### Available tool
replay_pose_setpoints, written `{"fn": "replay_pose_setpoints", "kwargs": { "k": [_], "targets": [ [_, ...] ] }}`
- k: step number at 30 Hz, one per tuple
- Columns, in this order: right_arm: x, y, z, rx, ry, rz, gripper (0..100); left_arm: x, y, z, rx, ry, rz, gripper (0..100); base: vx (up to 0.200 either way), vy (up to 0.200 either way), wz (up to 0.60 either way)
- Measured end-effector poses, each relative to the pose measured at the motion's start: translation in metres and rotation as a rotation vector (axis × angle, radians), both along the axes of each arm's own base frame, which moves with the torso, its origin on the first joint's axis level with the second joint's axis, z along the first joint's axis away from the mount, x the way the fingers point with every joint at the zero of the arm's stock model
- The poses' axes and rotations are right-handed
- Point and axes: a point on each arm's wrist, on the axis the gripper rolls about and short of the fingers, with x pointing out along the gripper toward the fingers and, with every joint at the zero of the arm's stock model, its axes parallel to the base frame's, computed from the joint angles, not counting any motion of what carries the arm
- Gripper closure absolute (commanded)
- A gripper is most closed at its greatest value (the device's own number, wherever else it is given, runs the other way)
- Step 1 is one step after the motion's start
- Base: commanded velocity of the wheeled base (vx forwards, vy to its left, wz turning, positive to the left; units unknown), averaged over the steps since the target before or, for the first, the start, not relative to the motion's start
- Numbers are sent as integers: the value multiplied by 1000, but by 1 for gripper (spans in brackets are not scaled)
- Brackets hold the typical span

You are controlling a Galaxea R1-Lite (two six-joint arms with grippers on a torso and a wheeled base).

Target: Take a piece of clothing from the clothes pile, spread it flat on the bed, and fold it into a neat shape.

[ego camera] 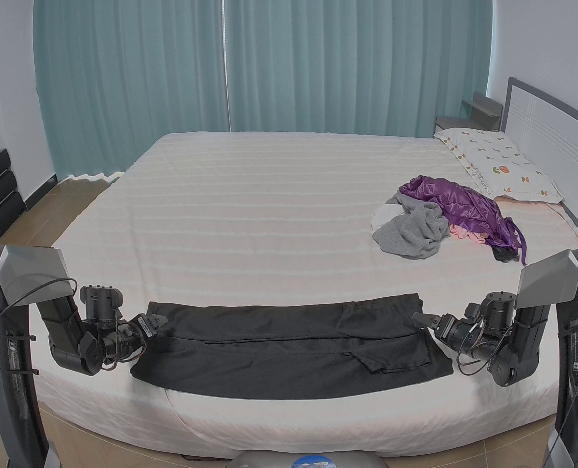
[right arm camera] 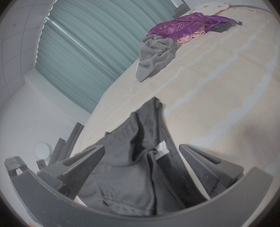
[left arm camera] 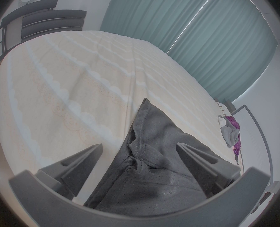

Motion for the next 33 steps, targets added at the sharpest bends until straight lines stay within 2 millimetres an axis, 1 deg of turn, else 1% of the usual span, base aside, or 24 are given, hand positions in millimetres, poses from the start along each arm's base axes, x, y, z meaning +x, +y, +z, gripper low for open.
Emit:
{"fn": "replay_pose_setpoints", "kwargs": {
  "k": [5,10,16,17,25,33],
  "targets": [
    [4,6,8,49,1,-18,0,1,2,4,-59,-7,41,0,0,0,0],
    [10,18,5,40,38,-5,0,3,6,9,-92,-25,75,0,0,0,0],
    [19,29,2,14,58,1,0,4,10,11,-97,-33,89,0,0,0,0],
    [19,29,1,6,56,3,100,4,11,11,-97,-34,90,0,0,0,0],
    [18,30,-3,-37,60,-3,100,4,11,11,-97,-35,92,0,0,0,0],
    [15,25,-4,-57,82,-13,100,4,11,11,-97,-34,93,0,0,0,0]
  ]
}}
